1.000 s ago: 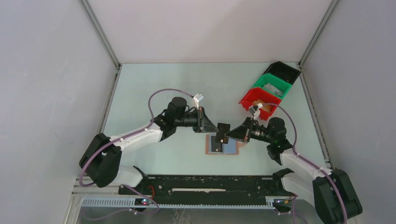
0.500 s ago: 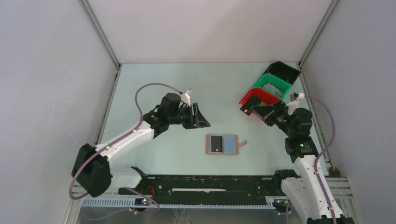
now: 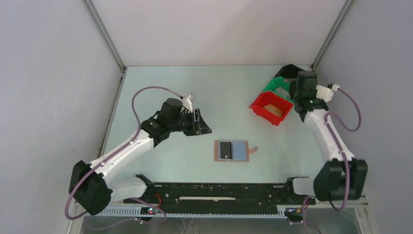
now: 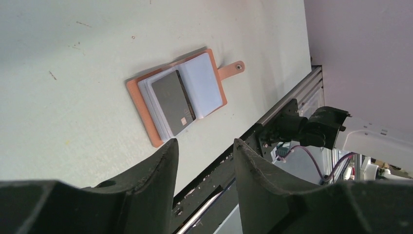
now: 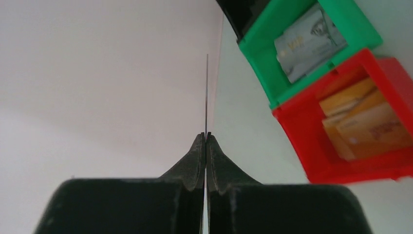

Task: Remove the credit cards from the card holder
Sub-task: Place the credit card in the storage box.

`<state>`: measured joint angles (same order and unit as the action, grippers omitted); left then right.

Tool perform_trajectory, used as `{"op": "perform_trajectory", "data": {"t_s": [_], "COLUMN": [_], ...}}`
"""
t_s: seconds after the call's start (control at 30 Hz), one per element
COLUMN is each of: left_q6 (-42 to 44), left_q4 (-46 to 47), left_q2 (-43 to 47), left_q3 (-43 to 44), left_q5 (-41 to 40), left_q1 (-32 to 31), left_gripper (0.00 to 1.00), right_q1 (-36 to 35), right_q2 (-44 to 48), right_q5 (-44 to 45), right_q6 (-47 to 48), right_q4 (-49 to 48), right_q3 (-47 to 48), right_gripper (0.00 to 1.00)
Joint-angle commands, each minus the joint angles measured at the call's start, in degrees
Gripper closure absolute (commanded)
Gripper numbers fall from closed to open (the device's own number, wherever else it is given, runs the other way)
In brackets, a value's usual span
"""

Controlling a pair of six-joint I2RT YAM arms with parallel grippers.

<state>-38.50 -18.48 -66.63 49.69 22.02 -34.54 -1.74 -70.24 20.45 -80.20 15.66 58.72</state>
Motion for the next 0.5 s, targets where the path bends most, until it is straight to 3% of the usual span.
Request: {"op": "perform_trajectory", "data": {"t_s": [0.0, 0.23, 0.47], "left_q6": [2.35, 3.47, 4.38], "left_q4": [-1.2, -2.33, -3.05], "left_q2": [1.9, 1.34, 0.04], "left_q3": [2.46, 3.85, 4.05], "left_q5": [-0.44, -0.24, 0.61], "left_q1": [0.83, 1.62, 2.87], "left_gripper": [0.5, 0.5, 0.51], "right_q1": [1.25, 2.09, 5.69], "right_q2": [-11.21, -27.83, -37.42], "right_q5": [11.34, 10.68, 7.15], "right_q6": [-15.37, -23.4, -22.87], "right_q4": [9.3, 11.45, -3.4], "right_q3": [11.73, 23.69, 23.34], "right_gripper": [1.0, 1.0, 1.0]}}
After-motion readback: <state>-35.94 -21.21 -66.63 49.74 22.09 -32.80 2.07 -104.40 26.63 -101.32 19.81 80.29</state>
